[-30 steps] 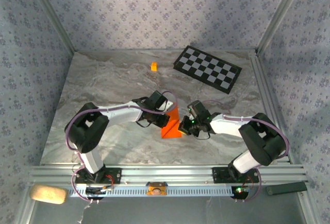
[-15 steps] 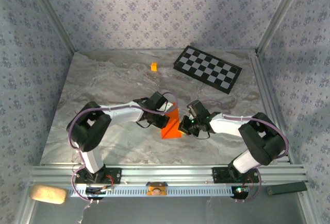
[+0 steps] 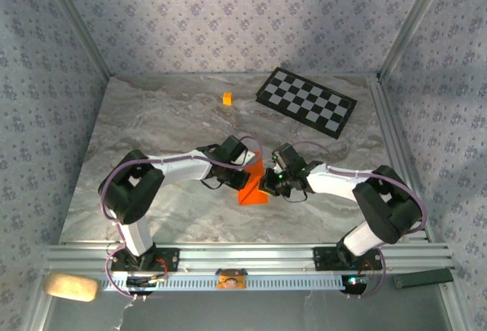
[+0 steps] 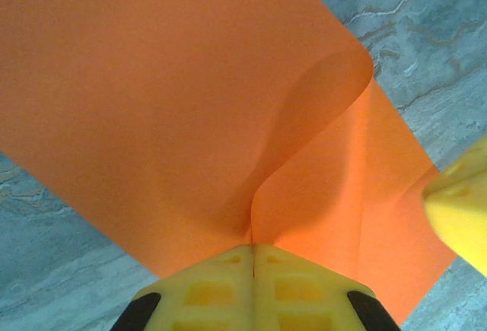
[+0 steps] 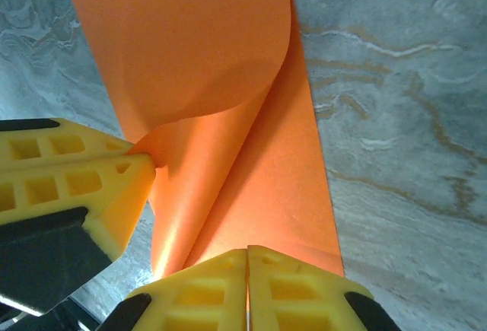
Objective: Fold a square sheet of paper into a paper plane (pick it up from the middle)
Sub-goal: Fold the triangle a second time at the center of the table.
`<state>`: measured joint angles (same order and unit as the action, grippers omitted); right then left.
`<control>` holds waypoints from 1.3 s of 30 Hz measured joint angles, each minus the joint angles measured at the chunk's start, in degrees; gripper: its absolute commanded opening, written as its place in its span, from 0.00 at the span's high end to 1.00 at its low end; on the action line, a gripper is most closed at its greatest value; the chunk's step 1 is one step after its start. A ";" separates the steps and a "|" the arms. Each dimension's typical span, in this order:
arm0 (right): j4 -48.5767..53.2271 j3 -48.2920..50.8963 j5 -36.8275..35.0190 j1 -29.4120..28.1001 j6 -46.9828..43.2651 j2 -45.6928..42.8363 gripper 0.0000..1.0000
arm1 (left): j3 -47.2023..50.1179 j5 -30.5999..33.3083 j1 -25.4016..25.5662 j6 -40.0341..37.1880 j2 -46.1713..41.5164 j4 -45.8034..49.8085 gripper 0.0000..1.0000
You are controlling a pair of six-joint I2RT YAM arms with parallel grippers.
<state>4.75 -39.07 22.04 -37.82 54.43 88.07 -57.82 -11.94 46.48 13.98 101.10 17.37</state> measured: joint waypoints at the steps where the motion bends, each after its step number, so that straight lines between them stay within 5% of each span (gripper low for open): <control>1: 0.37 -0.22 -0.17 -0.07 -0.07 0.76 0.94 | 0.00 0.00 0.00 0.00 0.00 0.00 1.00; 39: 2.75 -1.01 -0.83 0.04 -0.52 2.47 0.96 | 2.82 2.86 -0.11 0.20 -1.38 -2.82 0.98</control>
<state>7.51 -40.07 21.21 -37.78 53.91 90.54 -55.00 -9.08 46.37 14.17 99.72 14.55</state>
